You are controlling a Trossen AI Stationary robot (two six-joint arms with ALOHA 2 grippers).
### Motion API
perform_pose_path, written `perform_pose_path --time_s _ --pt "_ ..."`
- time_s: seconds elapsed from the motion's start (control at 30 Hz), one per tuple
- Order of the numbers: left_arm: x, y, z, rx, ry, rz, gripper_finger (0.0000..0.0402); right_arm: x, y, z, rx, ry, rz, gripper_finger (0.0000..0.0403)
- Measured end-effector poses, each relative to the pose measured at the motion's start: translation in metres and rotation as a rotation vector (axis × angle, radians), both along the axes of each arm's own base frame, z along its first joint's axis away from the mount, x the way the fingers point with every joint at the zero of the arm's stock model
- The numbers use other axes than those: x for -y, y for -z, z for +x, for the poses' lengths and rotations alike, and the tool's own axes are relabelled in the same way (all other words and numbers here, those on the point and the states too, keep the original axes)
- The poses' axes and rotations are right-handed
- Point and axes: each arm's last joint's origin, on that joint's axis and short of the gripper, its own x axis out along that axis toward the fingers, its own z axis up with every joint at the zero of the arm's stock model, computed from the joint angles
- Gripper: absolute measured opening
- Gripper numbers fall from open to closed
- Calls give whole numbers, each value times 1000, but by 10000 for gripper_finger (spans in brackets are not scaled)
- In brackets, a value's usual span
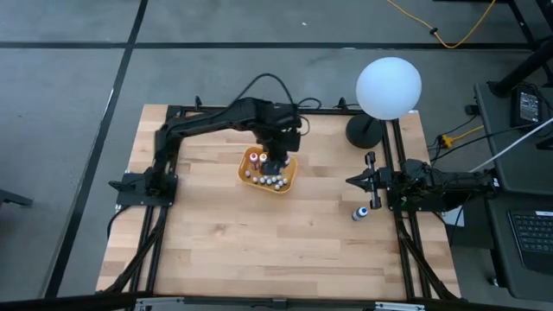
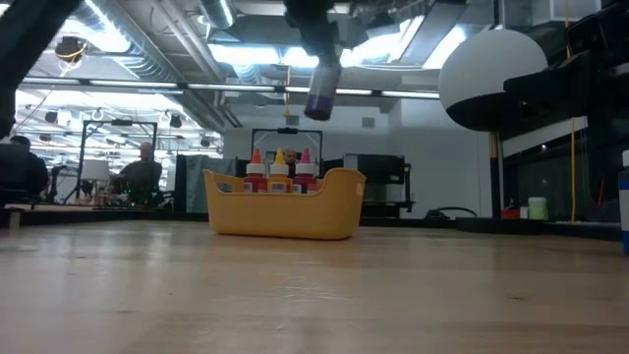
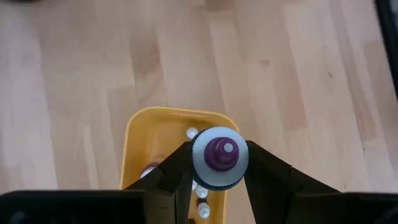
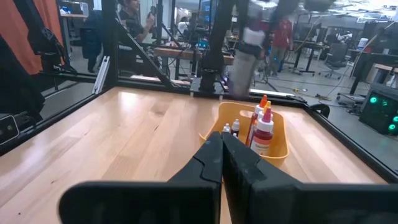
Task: Pick & Place food coloring
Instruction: Put the large purple food coloring bottle into the yellow bin
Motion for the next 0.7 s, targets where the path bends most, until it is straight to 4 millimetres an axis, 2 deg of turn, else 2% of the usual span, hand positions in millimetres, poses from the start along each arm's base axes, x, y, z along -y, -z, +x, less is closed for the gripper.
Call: perform_pose_path --time_s 0.1,0.23,0.37,0.5,0.7 --pt "4 3 -12 52 53 31 114 0 0 0 0 0 0 8" --pt "4 30 -17 207 84 64 114 0 0 0 0 0 0 8" --pt "3 44 -19 348 14 169 114 0 0 0 0 0 0 8" --pt "1 60 -19 269 -27 188 121 0 0 0 0 0 0 8" --pt "1 74 -14 218 -23 180 116 0 0 0 0 0 0 8"
